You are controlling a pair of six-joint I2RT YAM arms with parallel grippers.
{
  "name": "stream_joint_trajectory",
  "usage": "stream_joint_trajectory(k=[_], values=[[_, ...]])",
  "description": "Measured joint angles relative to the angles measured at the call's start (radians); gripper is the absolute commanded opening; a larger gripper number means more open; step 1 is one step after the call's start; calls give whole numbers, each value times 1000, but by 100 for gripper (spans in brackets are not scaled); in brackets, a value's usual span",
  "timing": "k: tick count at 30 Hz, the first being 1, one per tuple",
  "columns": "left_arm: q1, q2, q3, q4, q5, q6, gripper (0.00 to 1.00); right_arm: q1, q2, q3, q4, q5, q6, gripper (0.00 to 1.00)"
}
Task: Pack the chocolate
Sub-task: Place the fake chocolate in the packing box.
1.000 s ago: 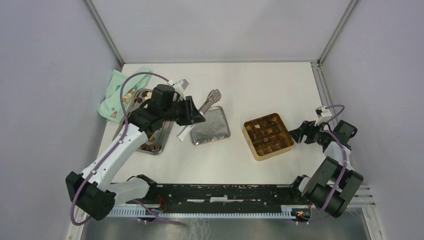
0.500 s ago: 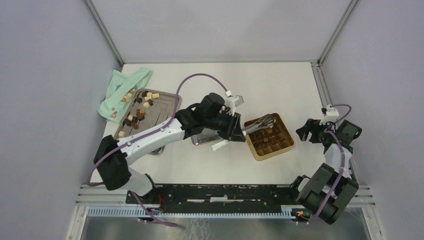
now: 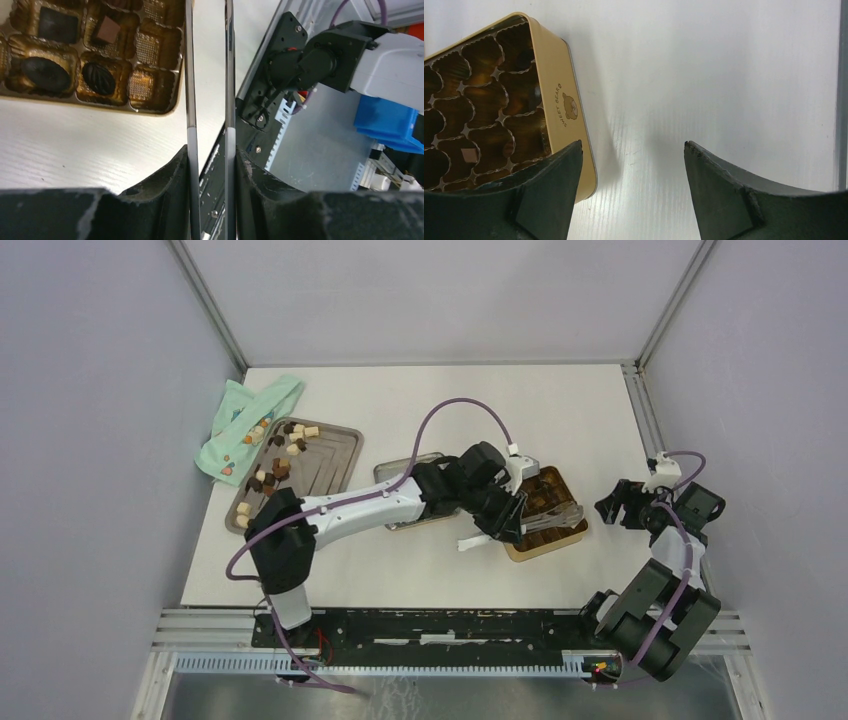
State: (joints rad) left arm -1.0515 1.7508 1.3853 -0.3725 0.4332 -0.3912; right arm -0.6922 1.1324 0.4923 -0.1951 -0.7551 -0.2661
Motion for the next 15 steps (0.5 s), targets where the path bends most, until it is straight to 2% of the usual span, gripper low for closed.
stream_joint_trajectory(k=[15], values=[[-11, 126, 138, -85, -156, 38, 2, -3, 19, -6, 6, -7, 0, 80]])
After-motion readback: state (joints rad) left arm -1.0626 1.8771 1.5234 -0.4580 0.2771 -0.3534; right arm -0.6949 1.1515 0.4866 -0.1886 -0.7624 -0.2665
